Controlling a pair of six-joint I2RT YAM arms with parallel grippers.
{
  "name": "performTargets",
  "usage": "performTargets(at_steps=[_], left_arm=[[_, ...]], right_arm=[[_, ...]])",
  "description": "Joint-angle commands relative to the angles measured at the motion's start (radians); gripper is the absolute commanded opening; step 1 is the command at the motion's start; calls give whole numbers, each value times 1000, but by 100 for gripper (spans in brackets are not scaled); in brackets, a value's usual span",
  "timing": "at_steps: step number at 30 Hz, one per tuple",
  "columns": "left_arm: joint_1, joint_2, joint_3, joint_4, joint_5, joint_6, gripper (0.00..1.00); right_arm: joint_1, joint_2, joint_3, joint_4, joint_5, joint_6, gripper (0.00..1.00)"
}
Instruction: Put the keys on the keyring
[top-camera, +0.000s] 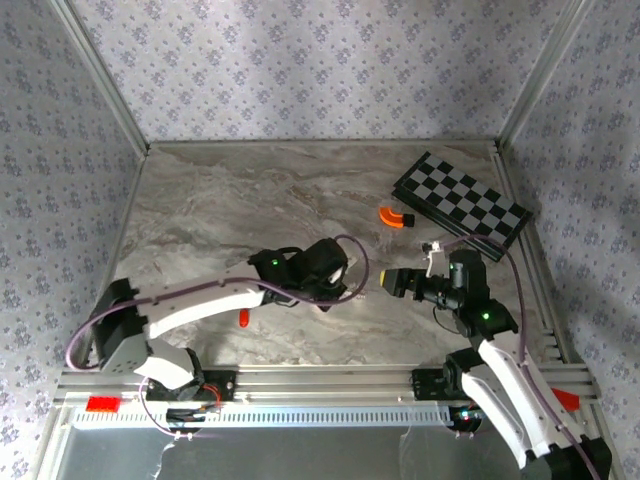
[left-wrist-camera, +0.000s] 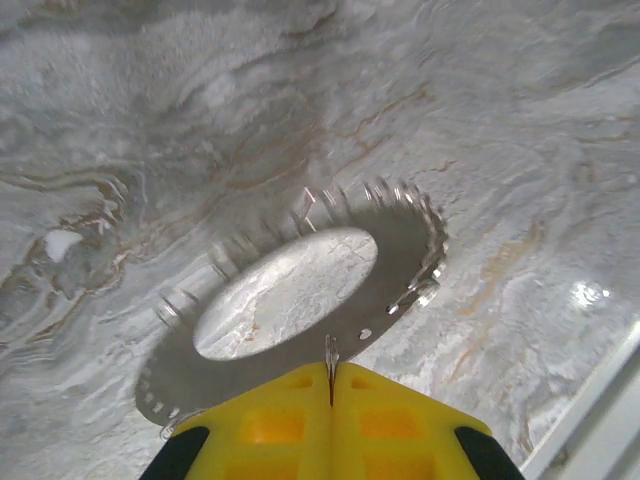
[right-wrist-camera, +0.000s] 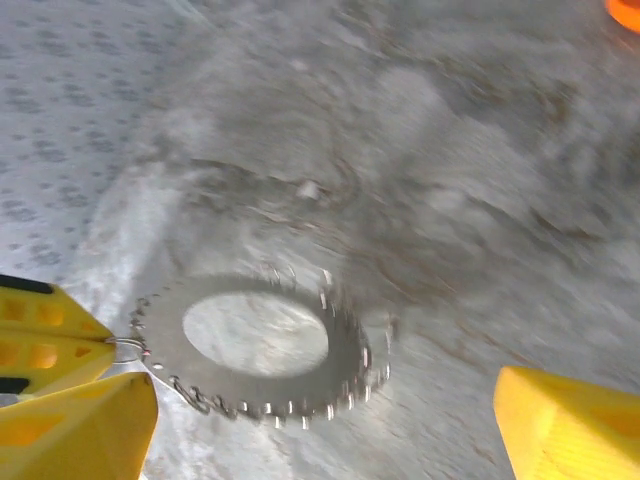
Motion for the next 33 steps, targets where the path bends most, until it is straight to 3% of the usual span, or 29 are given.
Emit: performTargets(at_steps=[1, 7, 13, 16, 25, 33], left_arm=[[-17, -104, -19, -23, 9, 92, 0], [-26, -285, -54, 0, 66, 172, 0], [-50, -435, -85, 66, 117, 245, 0], [-52, -475, -79, 75, 153, 277, 0], [-51, -519, -38, 84, 240, 352, 0], [-52, -535, -16, 61, 291, 380, 0]], right_arm=[[49, -51, 51, 103, -63, 6, 85], [174, -115, 73, 266, -115, 1, 75], [312, -85, 94, 416, -178, -47, 70], [381, -46, 132, 440, -200, -95, 60], [545, 99, 338, 239, -176, -355, 48], [638, 138, 372, 141, -109, -455, 47]])
